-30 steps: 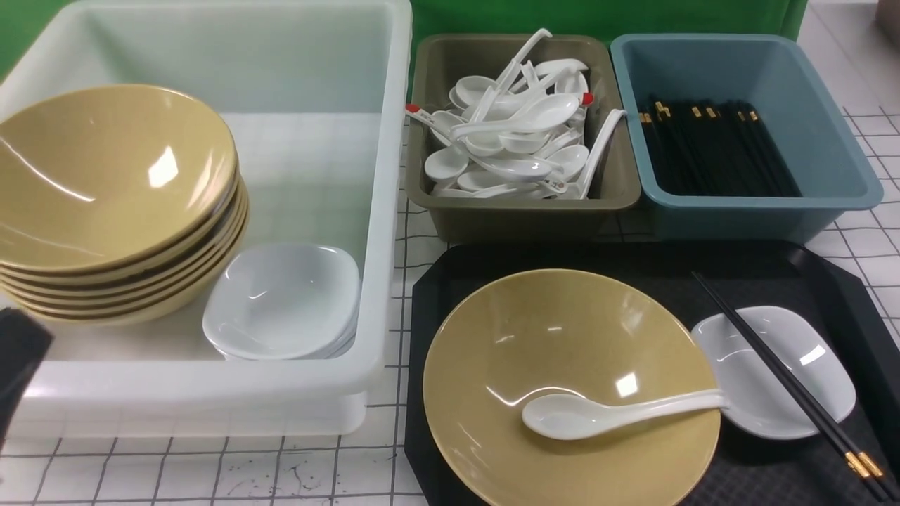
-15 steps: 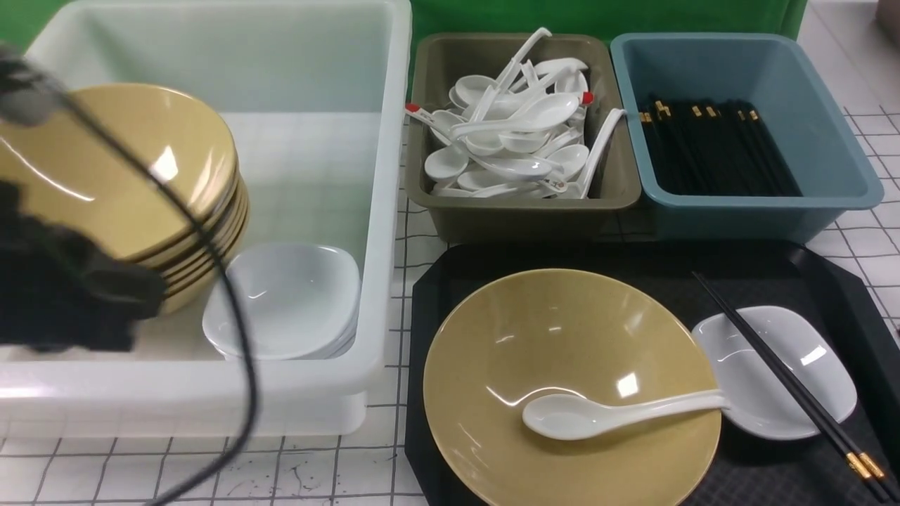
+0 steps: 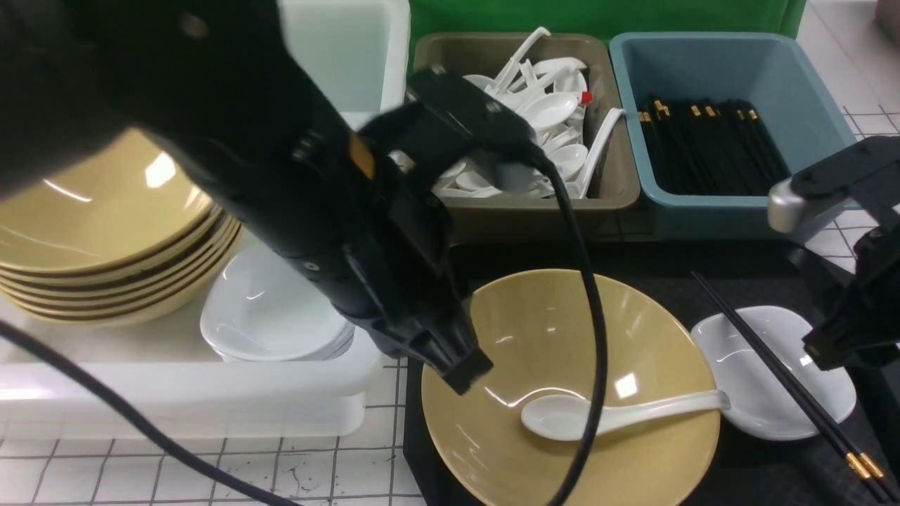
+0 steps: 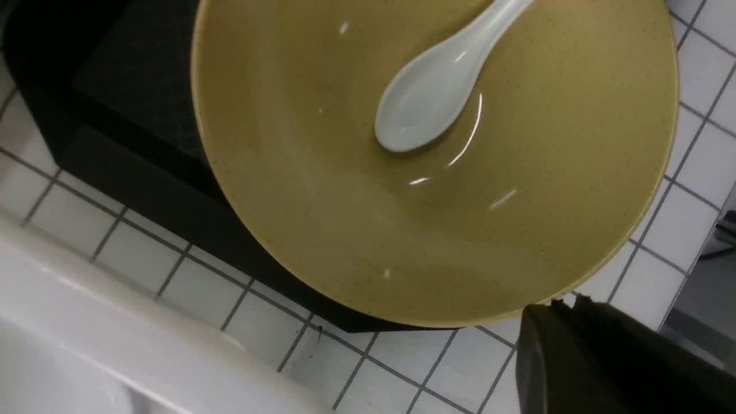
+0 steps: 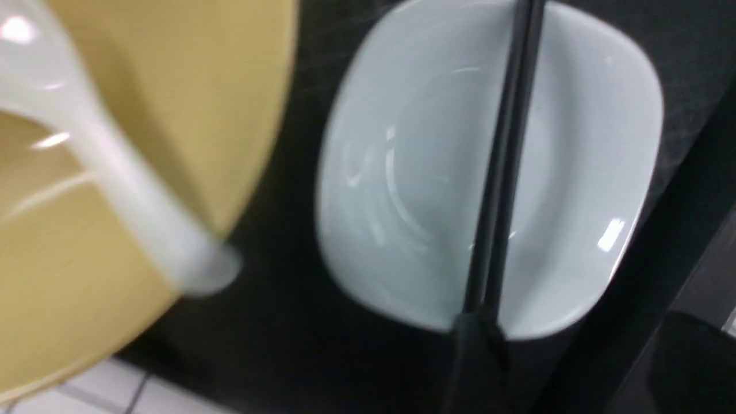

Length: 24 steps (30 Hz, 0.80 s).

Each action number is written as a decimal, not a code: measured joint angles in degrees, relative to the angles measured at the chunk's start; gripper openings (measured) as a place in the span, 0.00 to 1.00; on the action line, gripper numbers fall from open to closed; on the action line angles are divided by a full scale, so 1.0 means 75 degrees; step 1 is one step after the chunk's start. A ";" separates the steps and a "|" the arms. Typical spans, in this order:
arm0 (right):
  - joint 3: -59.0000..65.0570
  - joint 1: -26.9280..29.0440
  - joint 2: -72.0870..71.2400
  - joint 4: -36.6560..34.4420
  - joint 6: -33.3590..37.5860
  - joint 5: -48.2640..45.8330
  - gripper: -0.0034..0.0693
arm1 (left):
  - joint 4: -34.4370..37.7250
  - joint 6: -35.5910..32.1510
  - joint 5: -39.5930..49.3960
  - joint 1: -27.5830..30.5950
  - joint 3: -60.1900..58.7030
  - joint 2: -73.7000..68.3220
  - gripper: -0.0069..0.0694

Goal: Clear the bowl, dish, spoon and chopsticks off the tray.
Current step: Use the right arm to grab the chopsticks

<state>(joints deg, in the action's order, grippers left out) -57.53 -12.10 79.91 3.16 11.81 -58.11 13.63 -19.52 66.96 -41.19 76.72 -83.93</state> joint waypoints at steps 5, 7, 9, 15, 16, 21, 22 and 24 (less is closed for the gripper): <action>-0.0003 0.0000 0.0962 0.0052 -0.0059 0.0437 0.78 | -0.0117 -0.0072 0.0000 0.0001 0.0000 -0.0263 0.07; -0.0003 0.0000 0.1420 0.0066 -0.0091 0.0592 0.78 | -0.0218 -0.0119 0.0000 0.0001 0.0000 -0.0305 0.07; -0.0003 0.0000 0.1736 0.0073 -0.0111 0.0703 0.77 | -0.0294 -0.0163 -0.0007 0.0001 0.0007 -0.0305 0.07; -0.0009 0.0000 0.2283 0.0079 -0.0203 0.0853 0.63 | -0.0487 -0.0179 -0.0083 0.0001 0.0014 -0.0305 0.07; -0.0009 0.0000 0.2323 0.0079 -0.0231 0.0872 0.58 | -0.0517 -0.0183 -0.0096 0.0001 0.0014 -0.0305 0.07; -0.0055 0.0000 0.2375 0.0088 -0.0435 0.0872 0.33 | -0.0589 -0.0183 -0.0141 0.0001 0.0014 -0.0305 0.07; -0.0089 0.0000 0.2350 0.0088 -0.0554 0.0780 0.26 | -0.0595 -0.0183 -0.0146 0.0001 0.0014 -0.0305 0.07; -0.0119 0.0000 0.2247 0.0095 -0.0600 0.0503 0.26 | -0.0595 -0.0183 -0.0149 0.0001 0.0014 -0.0305 0.07</action>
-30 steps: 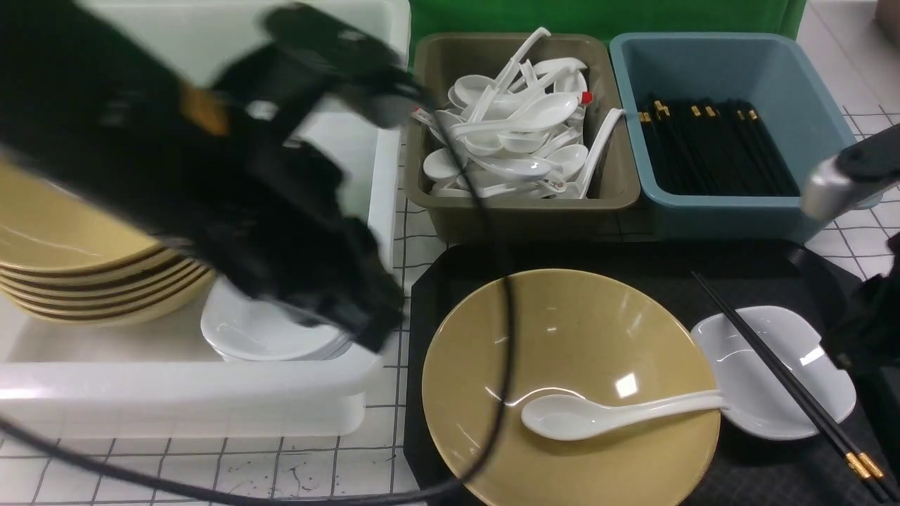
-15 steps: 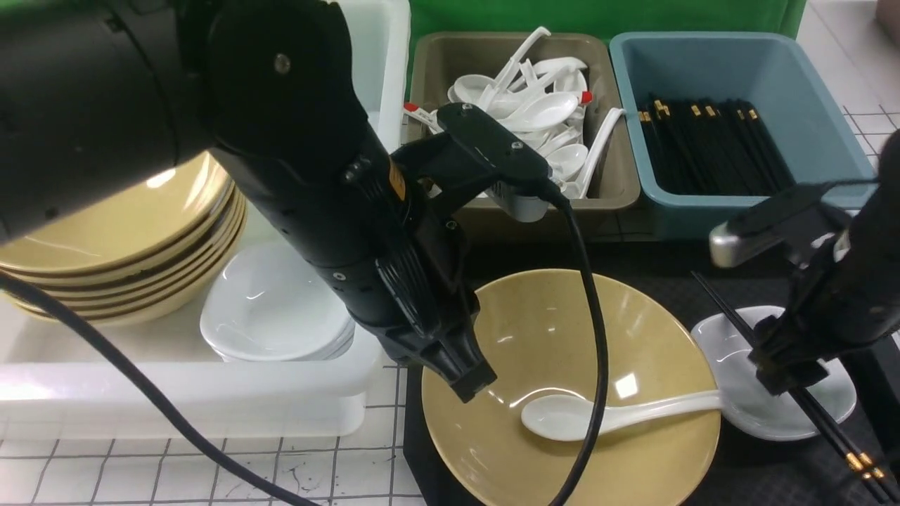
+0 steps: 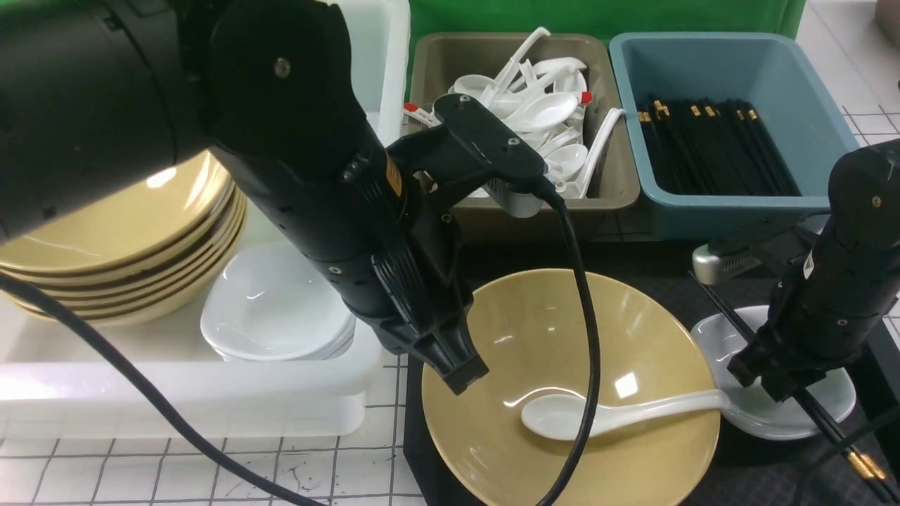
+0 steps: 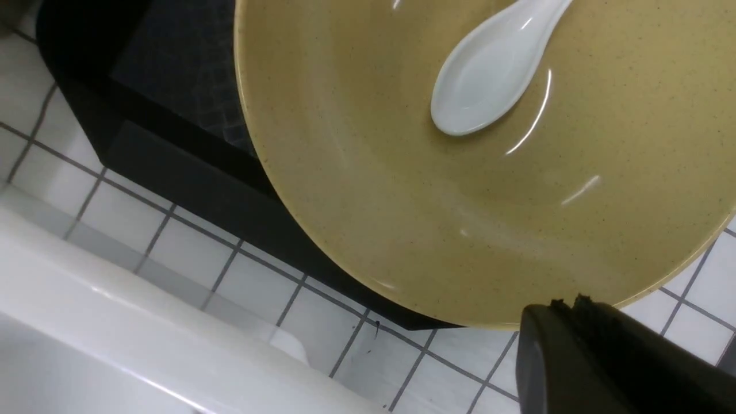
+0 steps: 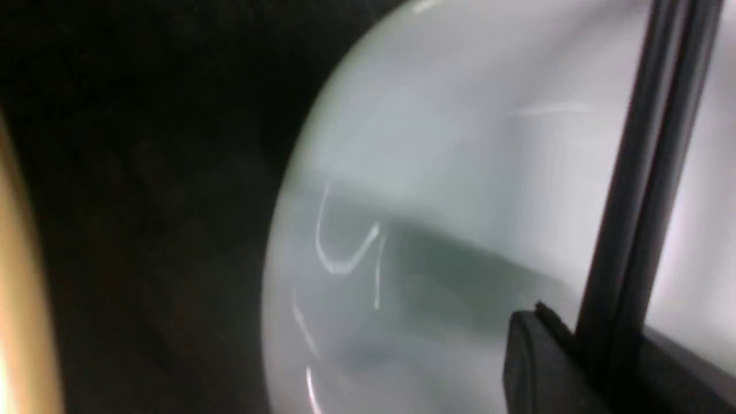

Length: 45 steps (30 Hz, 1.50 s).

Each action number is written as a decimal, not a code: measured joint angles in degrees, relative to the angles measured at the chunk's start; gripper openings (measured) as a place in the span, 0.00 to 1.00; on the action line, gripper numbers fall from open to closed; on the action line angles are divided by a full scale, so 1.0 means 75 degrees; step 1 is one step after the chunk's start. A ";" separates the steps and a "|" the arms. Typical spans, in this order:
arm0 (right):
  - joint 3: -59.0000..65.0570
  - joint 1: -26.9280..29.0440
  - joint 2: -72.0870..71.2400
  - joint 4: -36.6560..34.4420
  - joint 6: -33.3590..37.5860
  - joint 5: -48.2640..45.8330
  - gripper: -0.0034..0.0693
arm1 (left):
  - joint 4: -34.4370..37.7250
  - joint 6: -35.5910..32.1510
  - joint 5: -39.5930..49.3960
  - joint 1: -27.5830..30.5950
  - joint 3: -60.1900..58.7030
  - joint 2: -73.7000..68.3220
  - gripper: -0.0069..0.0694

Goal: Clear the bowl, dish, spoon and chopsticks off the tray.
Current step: Use the right arm to grab the chopsticks, then use the right arm to put the chopsticks into the small storage box on the right, then use the right arm to grab the soup spoon in the middle

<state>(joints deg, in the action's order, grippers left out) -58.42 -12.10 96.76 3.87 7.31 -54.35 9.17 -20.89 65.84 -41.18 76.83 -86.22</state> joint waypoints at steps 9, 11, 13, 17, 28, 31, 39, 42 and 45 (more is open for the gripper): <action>-0.0540 0.0000 -0.2015 0.0015 -0.0064 -0.0523 0.26 | 0.0225 0.0000 -0.1079 0.0000 0.0000 0.0000 0.07; -0.1087 0.0000 -0.2249 0.0070 -0.0151 -0.0021 0.26 | 0.0203 0.0000 -0.1842 0.0000 0.0065 -0.0065 0.07; -0.1571 0.0000 -0.2161 0.0172 -0.0296 0.0398 0.26 | 0.0042 0.0000 -0.2158 0.0000 0.0308 -0.0230 0.07; -0.2872 0.0000 -0.1340 0.0542 -0.0926 0.1351 0.26 | -0.0728 0.0371 -0.2139 0.0088 0.1711 -0.1038 0.07; -0.5868 0.0440 0.1712 0.0949 -0.2353 0.2180 0.26 | -0.1381 0.1513 -0.1151 0.0889 0.4471 -0.1930 0.07; -0.6349 0.0623 0.2344 0.0957 -0.2430 0.1898 0.32 | -0.1500 0.1560 -0.0584 0.0889 0.4486 -0.1794 0.07; -0.6814 0.0743 0.2513 0.0779 -0.1887 0.0165 0.68 | -0.1569 0.1566 0.0125 0.0889 0.4098 -0.1049 0.07; -0.6848 0.0531 0.2123 0.0420 -0.0575 -0.0975 0.72 | -0.1562 0.1566 0.0115 0.0889 0.3269 -0.0427 0.07; -0.6862 0.0134 0.1706 0.0027 0.0538 -0.1957 0.72 | -0.1400 0.1566 0.0017 0.0889 0.1929 0.0237 0.07</action>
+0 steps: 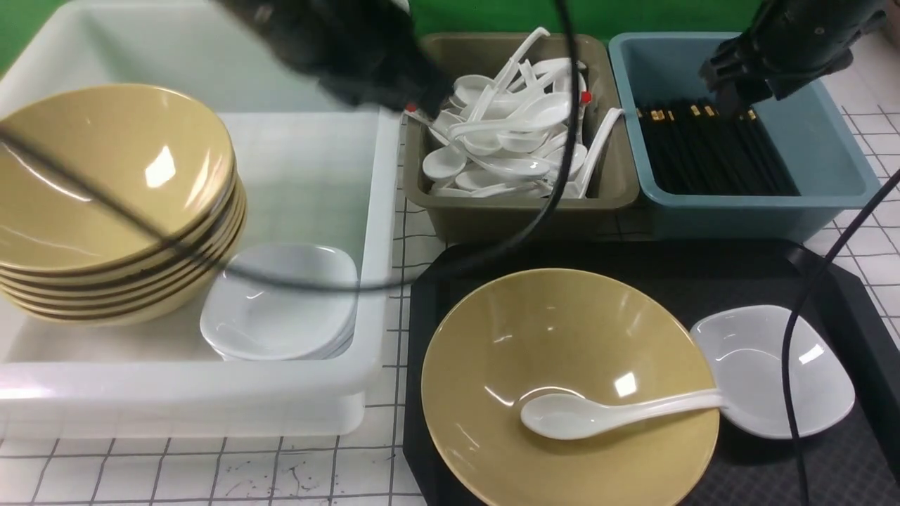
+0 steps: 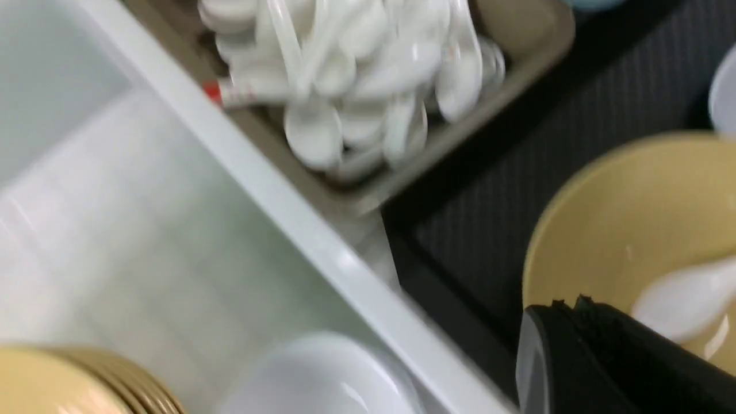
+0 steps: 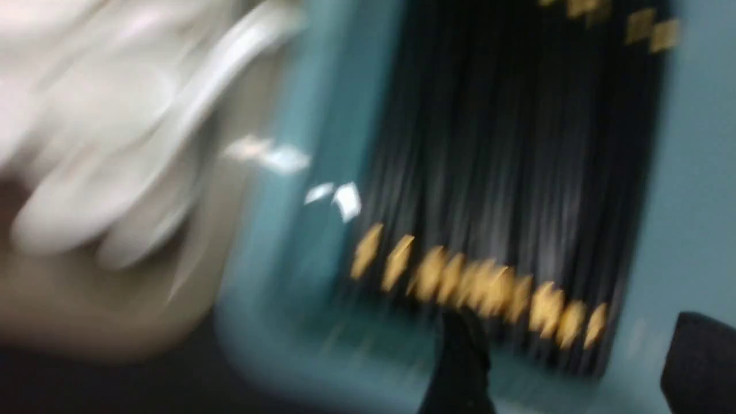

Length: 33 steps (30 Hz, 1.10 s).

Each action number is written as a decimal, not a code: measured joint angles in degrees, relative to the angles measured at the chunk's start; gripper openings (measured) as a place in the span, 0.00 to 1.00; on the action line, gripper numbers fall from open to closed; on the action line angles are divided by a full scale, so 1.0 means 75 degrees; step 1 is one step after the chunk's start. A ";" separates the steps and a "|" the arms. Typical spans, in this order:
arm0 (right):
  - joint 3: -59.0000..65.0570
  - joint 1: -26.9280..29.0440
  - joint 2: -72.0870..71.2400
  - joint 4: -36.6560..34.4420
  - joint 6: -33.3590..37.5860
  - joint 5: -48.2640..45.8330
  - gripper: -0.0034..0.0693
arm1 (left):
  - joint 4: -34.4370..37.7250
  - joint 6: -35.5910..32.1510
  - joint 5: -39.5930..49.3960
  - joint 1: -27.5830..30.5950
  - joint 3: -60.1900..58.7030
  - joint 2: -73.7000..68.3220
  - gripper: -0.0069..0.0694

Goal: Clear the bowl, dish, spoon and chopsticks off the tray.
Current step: Use the right arm to grab the soup spoon in the middle

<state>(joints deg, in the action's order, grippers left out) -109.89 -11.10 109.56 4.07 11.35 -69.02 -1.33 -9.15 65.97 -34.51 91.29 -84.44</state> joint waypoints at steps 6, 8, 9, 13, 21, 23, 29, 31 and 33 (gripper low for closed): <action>0.1261 -0.1042 -0.1400 -0.0947 0.0879 -0.0204 0.72 | 0.0325 0.0045 -0.0454 0.0000 -0.2735 0.1520 0.07; 0.2133 -0.1541 -0.2028 -0.1076 0.1226 -0.0218 0.72 | 0.0437 0.0051 -0.0630 0.0000 -0.3654 0.2146 0.07; 0.2547 -0.1779 -0.2319 -0.1115 0.1516 -0.0245 0.72 | 0.0483 0.0051 -0.0737 0.0000 -0.3953 0.2363 0.07; 0.3722 -0.2426 -0.2736 -0.1203 0.2395 -0.0284 0.72 | 0.0661 0.0054 -0.1192 0.0000 -0.4899 0.3087 0.07; 0.5470 -0.3208 -0.2086 -0.1176 0.4311 0.0435 0.72 | 0.1109 0.0069 -0.2035 0.0000 -0.5446 0.3574 0.07; 0.5494 -0.3208 -0.1792 -0.1140 0.4327 0.0695 0.72 | 0.1143 0.0069 -0.2047 0.0000 -0.5446 0.3574 0.07; 0.5510 -0.3208 -0.0957 -0.1027 0.4477 0.1561 0.67 | 0.1149 0.0077 -0.2082 0.0000 -0.5446 0.3574 0.07; 0.5456 -0.3208 -0.0774 -0.0993 0.4501 0.1588 0.59 | 0.1149 0.0077 -0.2084 0.0000 -0.5446 0.3574 0.07; 0.5331 -0.3208 -0.0648 -0.0983 0.4513 0.1508 0.43 | 0.1149 0.0077 -0.2084 0.0000 -0.5446 0.3574 0.07</action>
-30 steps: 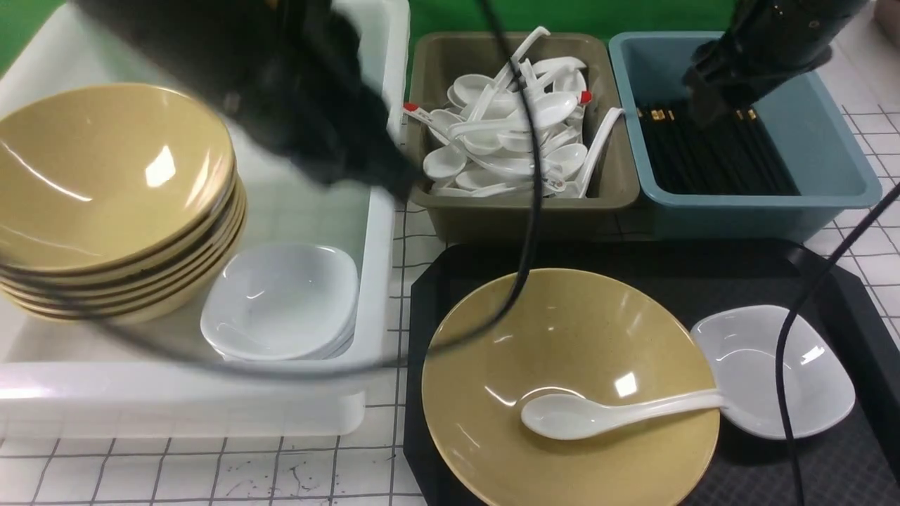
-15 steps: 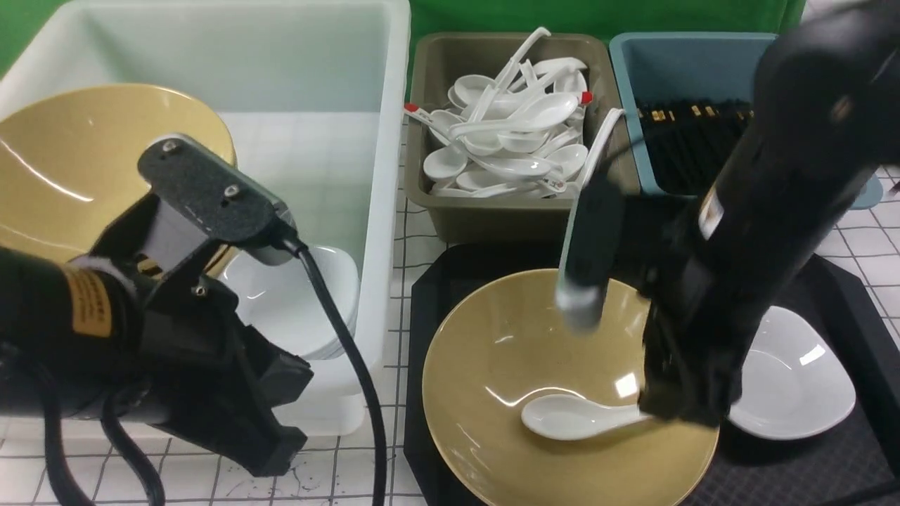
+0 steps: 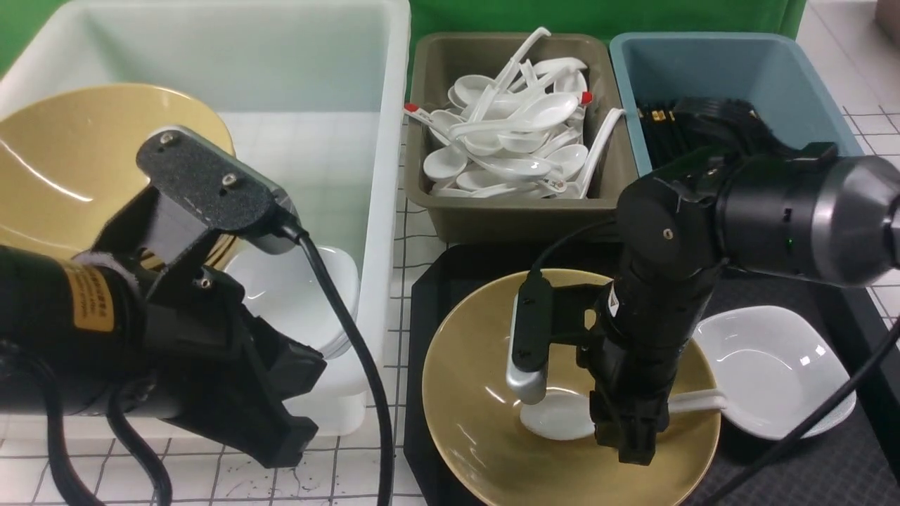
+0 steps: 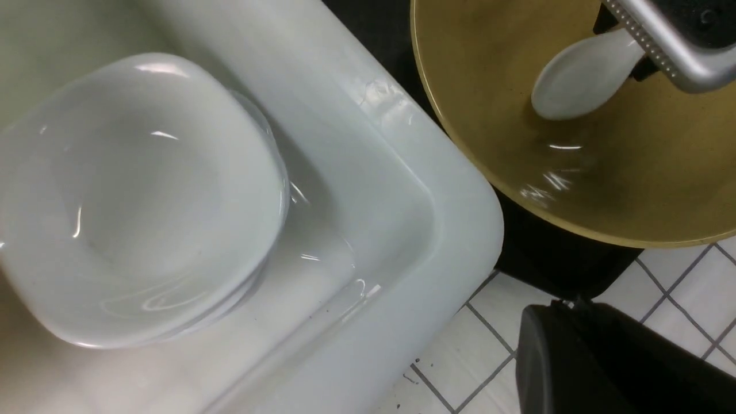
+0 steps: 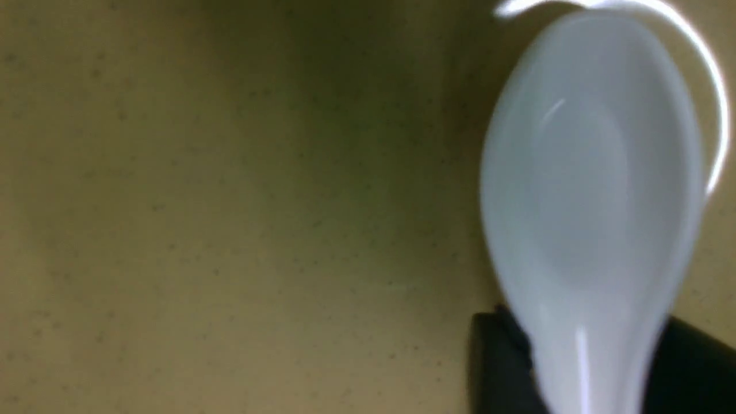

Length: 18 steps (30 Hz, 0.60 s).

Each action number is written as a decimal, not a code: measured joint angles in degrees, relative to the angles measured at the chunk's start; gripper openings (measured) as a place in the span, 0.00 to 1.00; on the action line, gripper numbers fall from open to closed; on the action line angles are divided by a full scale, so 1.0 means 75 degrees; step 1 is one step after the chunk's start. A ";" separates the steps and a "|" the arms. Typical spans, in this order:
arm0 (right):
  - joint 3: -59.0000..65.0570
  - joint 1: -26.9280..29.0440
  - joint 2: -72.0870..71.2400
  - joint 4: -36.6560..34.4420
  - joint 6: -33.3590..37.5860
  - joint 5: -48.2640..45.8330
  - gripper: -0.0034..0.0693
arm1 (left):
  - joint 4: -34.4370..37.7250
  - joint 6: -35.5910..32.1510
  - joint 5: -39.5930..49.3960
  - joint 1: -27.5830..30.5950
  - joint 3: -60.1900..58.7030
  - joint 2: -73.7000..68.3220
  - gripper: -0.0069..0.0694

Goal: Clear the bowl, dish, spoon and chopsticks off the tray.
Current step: Use the right arm to grab the soup spoon in the middle

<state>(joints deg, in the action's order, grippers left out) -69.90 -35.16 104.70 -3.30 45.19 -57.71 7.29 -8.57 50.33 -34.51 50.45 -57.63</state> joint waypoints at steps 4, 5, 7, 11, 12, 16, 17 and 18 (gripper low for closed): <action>-0.0459 0.0000 0.0037 0.0016 0.0014 -0.0440 0.40 | -0.0015 0.0000 -0.0152 0.0000 0.0000 0.0000 0.07; -0.0634 0.0000 0.0037 0.0016 0.0014 -0.0613 0.40 | -0.0073 0.0063 -0.0240 0.0007 0.0000 0.0000 0.07; -0.1129 0.0000 0.0037 0.0025 0.0014 -0.1102 0.40 | -0.0262 0.0426 -0.0285 0.0109 0.0161 -0.0017 0.07; -0.2665 0.0102 0.0037 0.0152 -0.0089 -0.1566 0.40 | -0.0866 0.0968 -0.0307 0.0951 0.1187 -0.0283 0.07; -0.2983 0.0153 0.0037 0.0160 -0.0150 -0.1589 0.40 | -0.0972 0.0961 -0.0324 0.1266 0.1533 -0.0386 0.07; -0.4238 0.0543 0.0042 0.0200 -0.0648 -0.0873 0.40 | -0.0903 0.0631 -0.0390 0.2401 0.2640 -0.0869 0.07; -0.4487 0.0654 0.0042 0.0207 -0.0944 -0.0316 0.40 | -0.0732 0.0496 -0.0409 0.2651 0.2875 -0.1009 0.07; -0.4615 0.0739 0.0053 0.0216 -0.1194 -0.0009 0.40 | -0.0578 0.0417 -0.0418 0.2774 0.2982 -0.1091 0.07</action>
<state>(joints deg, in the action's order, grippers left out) -104.51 -29.61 105.10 -1.68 36.24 -57.78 2.96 -5.44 47.20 -13.71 72.82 -65.81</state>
